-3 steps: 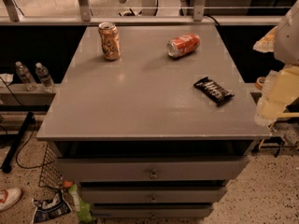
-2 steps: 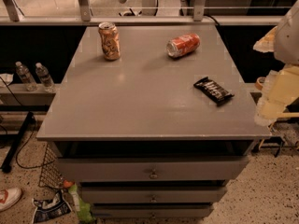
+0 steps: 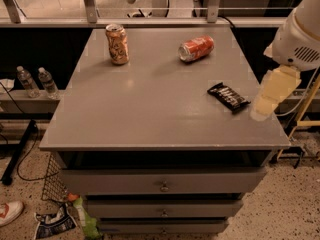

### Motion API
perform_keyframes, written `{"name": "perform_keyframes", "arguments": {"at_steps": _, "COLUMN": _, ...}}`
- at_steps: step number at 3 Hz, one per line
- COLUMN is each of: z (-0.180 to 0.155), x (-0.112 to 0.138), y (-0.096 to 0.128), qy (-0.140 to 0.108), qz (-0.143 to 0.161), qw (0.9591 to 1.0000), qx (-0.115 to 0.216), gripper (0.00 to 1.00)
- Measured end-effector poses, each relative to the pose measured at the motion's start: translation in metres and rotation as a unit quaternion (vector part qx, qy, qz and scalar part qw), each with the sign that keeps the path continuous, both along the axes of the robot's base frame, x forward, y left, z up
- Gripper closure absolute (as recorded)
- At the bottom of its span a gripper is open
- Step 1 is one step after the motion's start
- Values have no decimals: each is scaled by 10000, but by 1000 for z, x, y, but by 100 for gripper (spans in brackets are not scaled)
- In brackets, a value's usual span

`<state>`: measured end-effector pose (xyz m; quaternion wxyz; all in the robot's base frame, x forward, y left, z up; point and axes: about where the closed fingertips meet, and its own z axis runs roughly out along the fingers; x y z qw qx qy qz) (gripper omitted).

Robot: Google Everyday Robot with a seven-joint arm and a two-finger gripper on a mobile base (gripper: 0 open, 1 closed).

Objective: Move rxbar chocolate near coke can

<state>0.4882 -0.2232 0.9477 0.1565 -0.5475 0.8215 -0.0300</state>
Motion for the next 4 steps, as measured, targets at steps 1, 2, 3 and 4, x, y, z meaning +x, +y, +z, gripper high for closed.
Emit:
{"name": "perform_keyframes", "arguments": {"at_steps": 1, "z": -25, "x": 28, "y": -17, "qy": 61, "qz": -636, "qw": 9979, "qx": 136, "gripper": 0}}
{"name": "perform_keyframes", "arguments": {"at_steps": 2, "z": -49, "x": 46, "y": -30, "qy": 96, "qz": -1158, "qw": 9920, "qx": 492, "gripper": 0}}
{"name": "perform_keyframes", "arguments": {"at_steps": 3, "z": -72, "x": 66, "y": -36, "qy": 164, "qz": -1474, "qw": 9856, "qx": 816, "gripper": 0}}
{"name": "perform_keyframes", "arguments": {"at_steps": 4, "z": -91, "x": 80, "y": -36, "qy": 225, "qz": -1678, "qw": 9795, "qx": 1091, "gripper": 0}}
